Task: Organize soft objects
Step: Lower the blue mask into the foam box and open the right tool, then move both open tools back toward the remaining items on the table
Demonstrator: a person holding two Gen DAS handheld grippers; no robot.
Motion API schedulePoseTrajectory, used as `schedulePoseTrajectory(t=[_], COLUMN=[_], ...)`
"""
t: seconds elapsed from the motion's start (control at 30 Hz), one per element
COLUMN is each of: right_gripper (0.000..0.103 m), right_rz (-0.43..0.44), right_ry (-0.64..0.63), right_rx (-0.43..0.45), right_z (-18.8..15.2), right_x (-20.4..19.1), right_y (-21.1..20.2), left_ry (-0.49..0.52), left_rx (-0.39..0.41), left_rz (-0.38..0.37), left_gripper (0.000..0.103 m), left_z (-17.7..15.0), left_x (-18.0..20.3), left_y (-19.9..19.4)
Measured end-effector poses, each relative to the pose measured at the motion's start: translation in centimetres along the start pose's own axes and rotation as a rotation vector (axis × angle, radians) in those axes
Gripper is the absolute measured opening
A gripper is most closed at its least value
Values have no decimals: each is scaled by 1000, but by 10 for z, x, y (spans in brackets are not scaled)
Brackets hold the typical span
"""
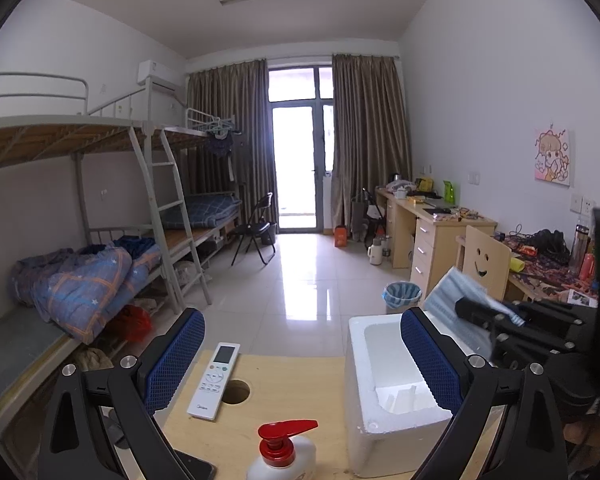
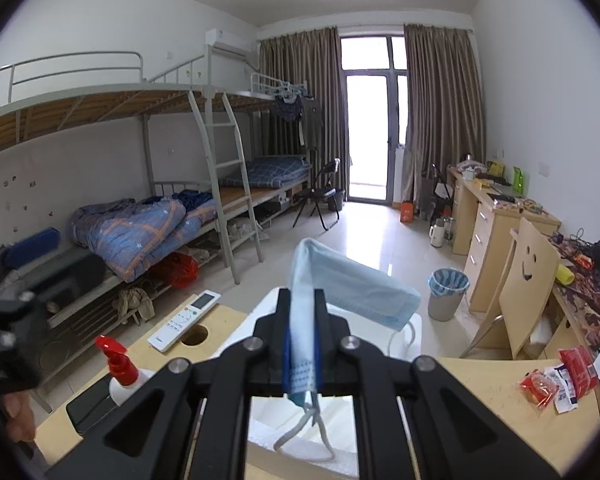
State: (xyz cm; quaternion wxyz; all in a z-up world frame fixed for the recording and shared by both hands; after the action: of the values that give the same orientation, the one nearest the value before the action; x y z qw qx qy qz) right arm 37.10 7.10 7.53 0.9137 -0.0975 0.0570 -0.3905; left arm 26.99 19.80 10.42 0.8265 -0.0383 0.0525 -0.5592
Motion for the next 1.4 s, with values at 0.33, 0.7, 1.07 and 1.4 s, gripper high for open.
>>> schedulePoseTrajectory(t=[0.33,0.7,1.07,1.4], right_gripper=[77,77,77,82], right_rz=[-14,30,20,-10], right_ry=[52,14,0,5], right_rx=[-37,-139,-143,-109], right_z=[-8,-21,-19,-12], right_x=[7,-6,-5,0], right_y=[-4,8,-9,-28], left_ry=[2,-14,-17,-15], left_rx=[2,0,10,13], left_rz=[5,26,18,15], left_gripper=[99,99,99,99], left_z=[3,4,4,5], left_x=[-3,-10,-5,0], left_y=[-3,-8,-18,-26])
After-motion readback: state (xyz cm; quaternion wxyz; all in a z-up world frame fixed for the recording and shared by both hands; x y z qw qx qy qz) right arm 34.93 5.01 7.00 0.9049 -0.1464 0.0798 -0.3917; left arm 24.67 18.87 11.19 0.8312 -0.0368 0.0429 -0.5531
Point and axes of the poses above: each gripper's, at about its wrist camera, not at the fingertips, and y roughly the way its jaws point, x to its right, z to its top, the point moved 5 cm from there along y, roughly the way its jaws point, and after that the axes turned 10 degrees about x, right-handed, at the moved point
